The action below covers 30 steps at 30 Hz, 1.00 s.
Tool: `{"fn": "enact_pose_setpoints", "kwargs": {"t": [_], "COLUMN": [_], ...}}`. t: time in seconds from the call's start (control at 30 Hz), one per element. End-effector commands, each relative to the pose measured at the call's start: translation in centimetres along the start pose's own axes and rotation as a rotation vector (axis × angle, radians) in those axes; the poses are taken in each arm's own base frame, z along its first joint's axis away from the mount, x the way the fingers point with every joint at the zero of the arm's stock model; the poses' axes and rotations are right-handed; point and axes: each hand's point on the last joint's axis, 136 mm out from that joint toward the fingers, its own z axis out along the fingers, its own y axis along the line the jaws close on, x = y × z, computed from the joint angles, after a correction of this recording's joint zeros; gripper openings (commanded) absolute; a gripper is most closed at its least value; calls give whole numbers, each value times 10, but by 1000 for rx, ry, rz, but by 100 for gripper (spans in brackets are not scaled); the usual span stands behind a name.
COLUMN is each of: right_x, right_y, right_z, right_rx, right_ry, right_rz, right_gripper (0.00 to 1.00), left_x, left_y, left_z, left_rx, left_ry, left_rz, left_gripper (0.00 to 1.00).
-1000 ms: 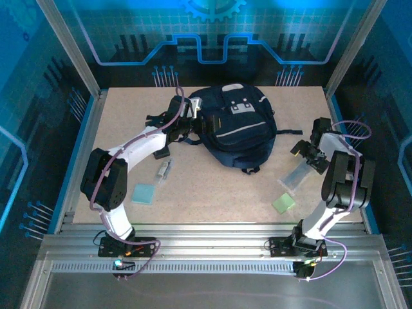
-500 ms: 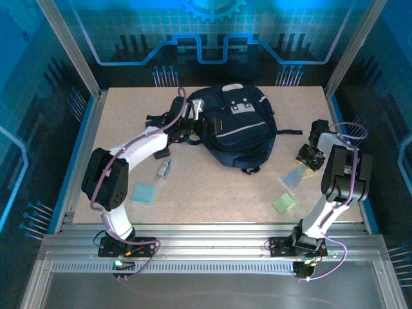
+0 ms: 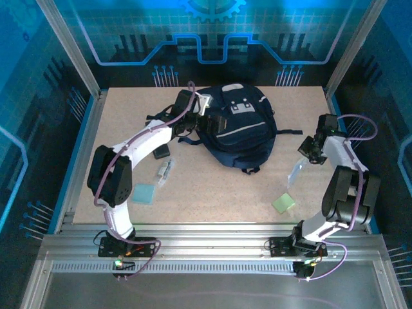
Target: Pack the student bag
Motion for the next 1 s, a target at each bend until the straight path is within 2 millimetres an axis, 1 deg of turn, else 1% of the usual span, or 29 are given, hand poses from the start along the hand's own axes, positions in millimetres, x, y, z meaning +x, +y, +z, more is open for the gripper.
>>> {"fn": "enact_pose_setpoints", "kwargs": {"t": [0.0, 0.13, 0.23, 0.37, 0.43, 0.5, 0.6, 0.73, 0.83, 0.9, 0.93, 0.97], "right_x": [11, 15, 17, 21, 22, 25, 27, 27, 28, 29, 29, 28], "right_y": [14, 24, 29, 35, 38, 41, 41, 42, 44, 48, 49, 49], "right_z": [-21, -46, -63, -77, -80, -82, -84, -82, -79, -79, -79, -79], "right_rx": [-97, -177, -222, -277, -301, -318, -327, -341, -355, -374, -380, -381], "right_ry": [6, -38, -73, -93, -91, -89, -91, -106, -93, -86, -84, -84], "right_rz": [-29, -51, -61, -58, -57, -58, -62, -80, -82, -82, -82, -82], "right_gripper": [0, 0, 0, 0, 0, 0, 0, 0, 0, 0, 0, 0], "left_x": [7, 17, 27, 40, 48, 53, 59, 60, 61, 64, 66, 69], "left_y": [-15, -33, -45, -65, -66, -61, -46, -17, 5, 13, 15, 16], "left_z": [8, 20, 32, 50, 61, 73, 90, 113, 125, 130, 132, 134], "left_rx": [0, 9, 14, 44, 33, 4, -55, -179, -256, -274, -273, -269], "left_ry": [62, 119, 162, 206, 228, 252, 280, 303, 325, 336, 342, 346], "left_rz": [161, 291, 372, 463, 500, 527, 551, 549, 507, 484, 480, 478], "left_gripper": [98, 97, 95, 88, 84, 81, 79, 80, 80, 75, 70, 61]}}
